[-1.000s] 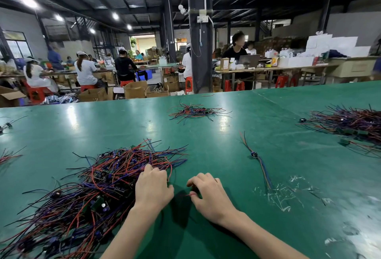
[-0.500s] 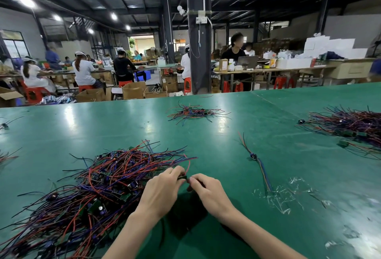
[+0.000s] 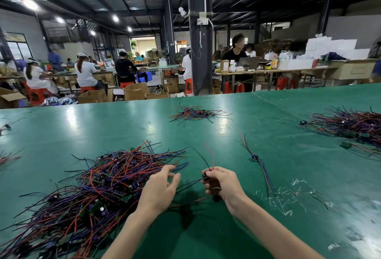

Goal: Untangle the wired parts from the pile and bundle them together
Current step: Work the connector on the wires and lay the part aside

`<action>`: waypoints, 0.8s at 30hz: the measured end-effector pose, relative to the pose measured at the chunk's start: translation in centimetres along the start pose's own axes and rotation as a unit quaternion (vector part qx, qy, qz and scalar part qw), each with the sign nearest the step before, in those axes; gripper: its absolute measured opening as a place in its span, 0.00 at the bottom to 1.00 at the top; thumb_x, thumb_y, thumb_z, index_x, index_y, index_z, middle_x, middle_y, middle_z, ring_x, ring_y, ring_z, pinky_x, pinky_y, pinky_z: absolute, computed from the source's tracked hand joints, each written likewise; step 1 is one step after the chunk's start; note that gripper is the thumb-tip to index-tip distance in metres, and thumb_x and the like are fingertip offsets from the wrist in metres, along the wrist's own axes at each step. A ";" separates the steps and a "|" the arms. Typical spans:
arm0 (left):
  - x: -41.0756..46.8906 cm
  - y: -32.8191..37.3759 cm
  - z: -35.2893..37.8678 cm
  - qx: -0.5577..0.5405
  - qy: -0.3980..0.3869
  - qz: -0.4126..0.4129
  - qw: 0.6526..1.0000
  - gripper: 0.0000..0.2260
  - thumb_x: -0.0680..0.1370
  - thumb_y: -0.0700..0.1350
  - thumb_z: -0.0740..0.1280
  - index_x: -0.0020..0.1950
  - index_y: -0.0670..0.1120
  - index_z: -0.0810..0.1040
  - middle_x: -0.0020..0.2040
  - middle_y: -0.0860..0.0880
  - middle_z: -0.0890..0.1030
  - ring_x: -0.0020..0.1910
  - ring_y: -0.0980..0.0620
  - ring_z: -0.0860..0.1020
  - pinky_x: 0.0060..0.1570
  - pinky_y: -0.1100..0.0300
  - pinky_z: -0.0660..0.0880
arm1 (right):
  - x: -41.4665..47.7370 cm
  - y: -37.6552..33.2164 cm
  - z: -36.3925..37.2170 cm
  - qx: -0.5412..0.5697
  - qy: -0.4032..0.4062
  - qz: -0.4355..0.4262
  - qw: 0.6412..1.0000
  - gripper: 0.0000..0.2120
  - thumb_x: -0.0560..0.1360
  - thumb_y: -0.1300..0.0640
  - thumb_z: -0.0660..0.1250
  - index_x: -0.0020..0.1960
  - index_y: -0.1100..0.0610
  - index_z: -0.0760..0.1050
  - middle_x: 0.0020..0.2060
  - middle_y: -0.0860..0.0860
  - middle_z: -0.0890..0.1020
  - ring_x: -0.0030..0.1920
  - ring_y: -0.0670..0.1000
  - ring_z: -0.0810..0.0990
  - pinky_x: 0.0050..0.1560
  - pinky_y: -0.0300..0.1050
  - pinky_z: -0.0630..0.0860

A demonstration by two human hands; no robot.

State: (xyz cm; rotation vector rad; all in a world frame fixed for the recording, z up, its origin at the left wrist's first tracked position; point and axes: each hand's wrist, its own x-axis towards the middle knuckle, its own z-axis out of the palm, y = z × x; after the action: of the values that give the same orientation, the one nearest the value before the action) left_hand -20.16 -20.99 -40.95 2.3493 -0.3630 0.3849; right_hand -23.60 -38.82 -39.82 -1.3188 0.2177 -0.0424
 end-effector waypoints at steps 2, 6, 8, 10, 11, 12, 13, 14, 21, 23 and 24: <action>0.2 -0.7 -0.5 0.058 0.022 -0.034 0.997 0.13 0.79 0.48 0.62 0.63 0.48 0.74 0.54 0.52 0.81 0.46 0.52 0.79 0.50 0.56 0.76 | 0.1 0.0 -0.3 0.020 0.003 0.004 1.000 0.07 0.76 0.68 0.60 0.44 0.64 0.76 0.30 0.57 0.79 0.26 0.50 0.75 0.28 0.40 0.74; 0.2 -0.6 -0.6 0.153 0.001 -0.053 0.987 0.13 0.80 0.49 0.60 0.63 0.50 0.73 0.58 0.52 0.77 0.55 0.52 0.77 0.51 0.56 0.74 | 0.3 0.1 -0.7 0.040 0.008 -0.002 0.999 0.07 0.76 0.69 0.59 0.45 0.62 0.74 0.32 0.58 0.80 0.28 0.52 0.75 0.29 0.42 0.74; 0.1 -0.4 -0.2 0.180 -0.014 -0.047 0.982 0.13 0.79 0.51 0.60 0.63 0.51 0.72 0.59 0.53 0.76 0.57 0.52 0.76 0.52 0.56 0.73 | 0.6 0.2 -0.8 0.051 0.021 -0.008 0.998 0.07 0.76 0.70 0.58 0.45 0.62 0.73 0.33 0.58 0.80 0.29 0.52 0.75 0.29 0.42 0.75; 0.2 -0.3 -0.1 0.189 -0.028 -0.051 0.980 0.14 0.78 0.52 0.61 0.63 0.52 0.72 0.59 0.54 0.75 0.58 0.52 0.75 0.52 0.56 0.72 | 0.9 0.2 -1.0 0.064 0.043 -0.014 0.997 0.07 0.77 0.70 0.57 0.45 0.62 0.72 0.34 0.58 0.80 0.29 0.53 0.76 0.28 0.42 0.76; 0.2 -0.4 -0.2 0.191 -0.037 -0.052 0.980 0.15 0.78 0.53 0.61 0.63 0.53 0.73 0.59 0.54 0.75 0.58 0.52 0.75 0.52 0.57 0.72 | 1.0 0.1 -1.2 0.071 0.052 -0.017 0.996 0.07 0.77 0.70 0.57 0.45 0.63 0.72 0.34 0.58 0.80 0.29 0.53 0.76 0.28 0.42 0.76; 0.3 -0.4 -0.3 0.191 -0.047 -0.054 0.979 0.15 0.77 0.54 0.62 0.62 0.53 0.73 0.59 0.55 0.74 0.58 0.52 0.75 0.51 0.57 0.72 | 1.2 0.1 -1.3 0.079 0.056 -0.019 0.995 0.07 0.77 0.71 0.57 0.45 0.63 0.71 0.34 0.59 0.81 0.29 0.53 0.77 0.28 0.42 0.77; 0.3 -0.4 -0.3 0.187 -0.055 -0.054 0.979 0.15 0.76 0.55 0.63 0.61 0.53 0.74 0.58 0.55 0.74 0.58 0.53 0.74 0.50 0.58 0.72 | 1.3 0.0 -1.5 0.085 0.055 -0.020 0.995 0.07 0.77 0.71 0.56 0.45 0.63 0.71 0.34 0.60 0.81 0.29 0.53 0.77 0.28 0.42 0.77; 0.4 -0.4 -0.3 0.174 -0.058 -0.049 0.982 0.14 0.76 0.55 0.64 0.60 0.53 0.75 0.57 0.55 0.75 0.57 0.53 0.74 0.50 0.58 0.72 | 1.3 0.0 -1.6 0.088 0.049 -0.019 0.995 0.08 0.77 0.71 0.56 0.45 0.63 0.71 0.35 0.61 0.82 0.29 0.53 0.78 0.29 0.42 0.78; 0.5 1.8 -0.5 -0.134 -0.144 -0.016 0.980 0.06 0.78 0.45 0.67 0.46 0.47 0.83 0.42 0.49 0.84 0.37 0.57 0.80 0.41 0.63 0.74 | 1.1 0.3 -1.1 0.079 -0.058 0.026 0.995 0.09 0.76 0.74 0.57 0.43 0.65 0.72 0.39 0.62 0.82 0.30 0.51 0.79 0.31 0.42 0.79; 0.2 2.3 -0.4 -0.184 -0.199 -0.024 0.962 0.06 0.78 0.39 0.66 0.44 0.46 0.83 0.37 0.50 0.84 0.31 0.56 0.79 0.34 0.63 0.74 | 1.0 0.5 -1.0 0.072 -0.069 0.023 0.995 0.08 0.76 0.74 0.58 0.43 0.66 0.73 0.38 0.60 0.81 0.29 0.49 0.77 0.32 0.41 0.79; 0.1 2.4 -0.3 -0.204 -0.215 -0.033 0.955 0.07 0.77 0.37 0.66 0.44 0.46 0.82 0.36 0.50 0.83 0.31 0.56 0.78 0.32 0.63 0.74 | 0.9 0.5 -1.1 0.072 -0.073 0.020 0.995 0.07 0.75 0.74 0.59 0.43 0.66 0.73 0.36 0.59 0.79 0.29 0.48 0.76 0.32 0.42 0.79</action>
State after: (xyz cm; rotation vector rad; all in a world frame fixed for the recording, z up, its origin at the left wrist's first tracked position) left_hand -21.00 -22.47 -39.23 2.0128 -0.5109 -0.2274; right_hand -22.94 -39.87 -40.66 -1.1686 0.1155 0.0714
